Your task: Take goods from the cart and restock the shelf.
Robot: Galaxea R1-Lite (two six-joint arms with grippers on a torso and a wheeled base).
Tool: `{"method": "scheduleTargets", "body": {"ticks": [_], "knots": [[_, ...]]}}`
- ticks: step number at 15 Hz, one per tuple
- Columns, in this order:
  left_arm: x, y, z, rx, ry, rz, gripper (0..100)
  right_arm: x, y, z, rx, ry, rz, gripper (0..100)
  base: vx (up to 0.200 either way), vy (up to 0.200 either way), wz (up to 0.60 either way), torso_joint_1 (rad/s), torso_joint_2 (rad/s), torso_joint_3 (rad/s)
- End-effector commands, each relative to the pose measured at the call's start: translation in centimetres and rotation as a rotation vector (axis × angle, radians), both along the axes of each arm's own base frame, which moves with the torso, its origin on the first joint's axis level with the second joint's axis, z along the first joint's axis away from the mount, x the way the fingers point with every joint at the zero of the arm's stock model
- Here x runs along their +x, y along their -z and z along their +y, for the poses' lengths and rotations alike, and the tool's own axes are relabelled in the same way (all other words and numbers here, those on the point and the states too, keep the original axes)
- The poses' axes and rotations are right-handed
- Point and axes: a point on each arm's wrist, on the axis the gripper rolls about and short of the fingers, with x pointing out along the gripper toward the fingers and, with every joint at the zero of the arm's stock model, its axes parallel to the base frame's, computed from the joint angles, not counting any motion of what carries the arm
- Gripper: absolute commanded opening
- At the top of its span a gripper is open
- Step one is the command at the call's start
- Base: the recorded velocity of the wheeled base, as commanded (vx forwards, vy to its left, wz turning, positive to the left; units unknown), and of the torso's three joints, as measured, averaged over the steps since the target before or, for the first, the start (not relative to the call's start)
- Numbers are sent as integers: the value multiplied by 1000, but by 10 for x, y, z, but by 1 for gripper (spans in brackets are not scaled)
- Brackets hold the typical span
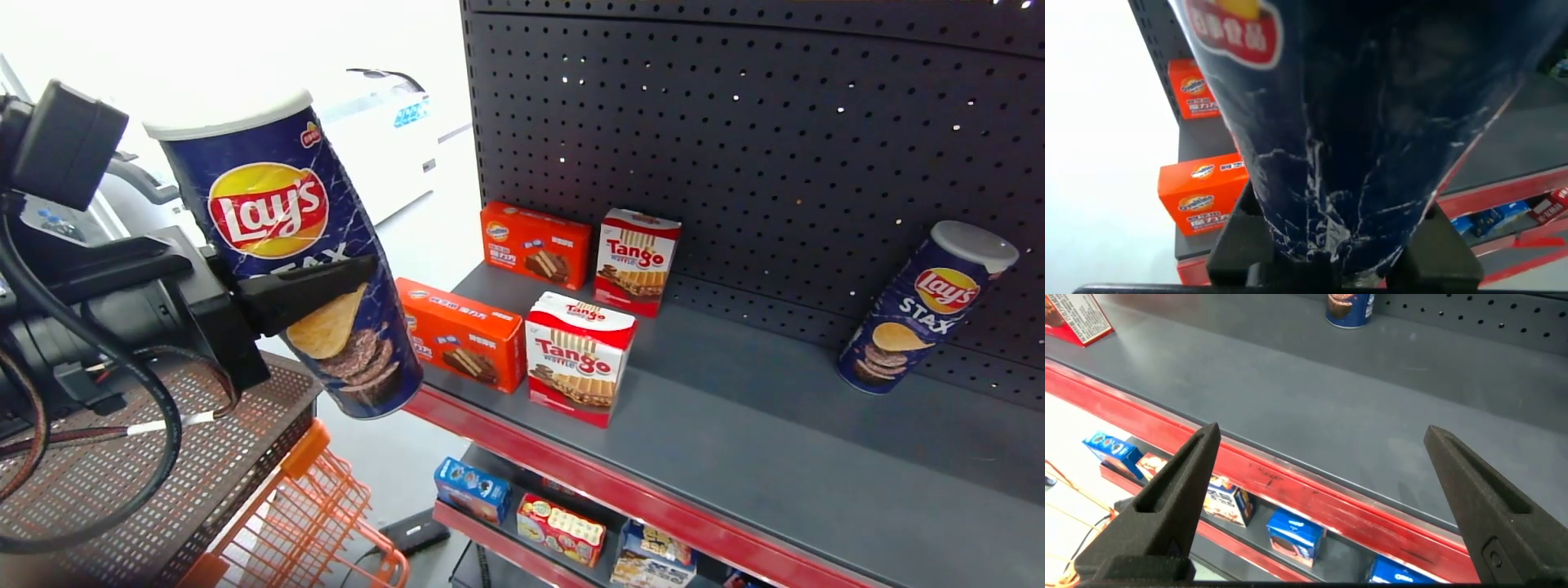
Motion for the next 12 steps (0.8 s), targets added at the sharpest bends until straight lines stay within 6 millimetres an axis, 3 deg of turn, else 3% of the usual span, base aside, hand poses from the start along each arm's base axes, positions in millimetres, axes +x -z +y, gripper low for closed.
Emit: {"method": "scheduleTargets", "body": {"ticks": [1, 5, 9, 12], "knots": [[-6, -2, 1, -5, 7, -11, 0, 0, 0, 0, 0, -1, 0, 100, 0, 0, 0, 0, 0, 0], [-8, -8, -3, 30, 71, 79, 0, 0, 0, 0, 0, -1, 0, 100, 0, 0, 0, 0, 0, 0], [-2, -6, -32, 58, 195, 118, 0, 0, 0, 0, -2, -1, 0, 100, 0, 0, 0, 0, 0, 0], [1, -2, -41, 65, 235, 127, 0, 0, 0, 0, -2, -1, 0, 100, 0, 0, 0, 0, 0, 0]]}}
